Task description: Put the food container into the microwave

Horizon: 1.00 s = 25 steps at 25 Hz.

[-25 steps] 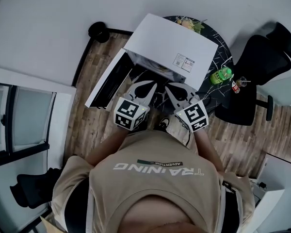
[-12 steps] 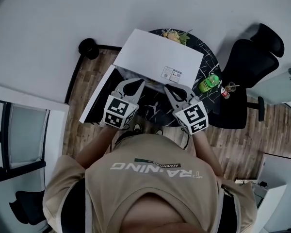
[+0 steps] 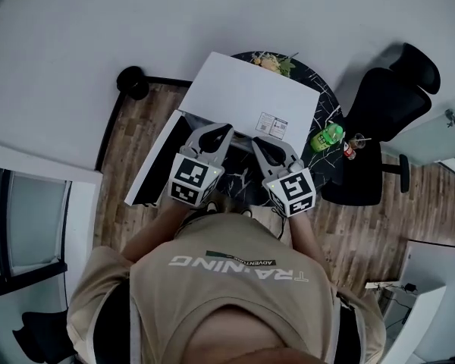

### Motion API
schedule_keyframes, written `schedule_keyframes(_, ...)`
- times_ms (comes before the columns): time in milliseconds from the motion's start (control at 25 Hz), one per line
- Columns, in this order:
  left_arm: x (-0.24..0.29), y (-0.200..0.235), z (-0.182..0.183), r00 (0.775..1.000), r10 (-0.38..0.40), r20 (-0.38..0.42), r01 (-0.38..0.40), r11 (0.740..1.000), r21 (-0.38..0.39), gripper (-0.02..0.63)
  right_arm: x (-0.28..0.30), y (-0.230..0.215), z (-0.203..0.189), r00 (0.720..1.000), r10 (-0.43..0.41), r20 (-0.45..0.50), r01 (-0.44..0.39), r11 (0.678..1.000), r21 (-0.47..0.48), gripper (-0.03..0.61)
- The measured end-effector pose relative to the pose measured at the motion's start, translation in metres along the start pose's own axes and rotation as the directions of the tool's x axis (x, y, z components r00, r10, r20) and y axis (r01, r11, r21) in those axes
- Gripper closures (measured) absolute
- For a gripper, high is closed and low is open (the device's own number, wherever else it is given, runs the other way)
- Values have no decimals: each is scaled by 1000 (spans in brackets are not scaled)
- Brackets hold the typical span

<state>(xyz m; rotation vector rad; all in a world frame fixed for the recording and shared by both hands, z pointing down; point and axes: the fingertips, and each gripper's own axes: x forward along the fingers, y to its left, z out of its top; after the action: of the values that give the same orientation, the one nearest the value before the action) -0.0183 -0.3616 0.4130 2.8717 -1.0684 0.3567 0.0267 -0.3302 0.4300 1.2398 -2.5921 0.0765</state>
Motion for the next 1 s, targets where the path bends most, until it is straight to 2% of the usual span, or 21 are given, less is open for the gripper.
schedule_keyframes(240, 1, -5, -22, 999, -33, 15, 32, 998, 61, 606, 7, -2, -23, 998, -68, -18, 69, 997, 17, 568)
schedule_keyframes(560, 0, 2, -66, 998, -54, -15, 54, 998, 30, 606, 15, 5, -38, 989, -147, 1, 146, 988, 45, 568)
schedule_keyframes(760, -6, 2, -69, 997, -75, 20, 75, 997, 34, 606, 16, 28, -46, 986, -166, 5, 165, 985, 46, 568)
schedule_keyframes(1000, -16, -9, -74, 993, -106, 44, 105, 994, 37, 606, 19, 44, -56, 980, -190, -55, 193, 979, 59, 568)
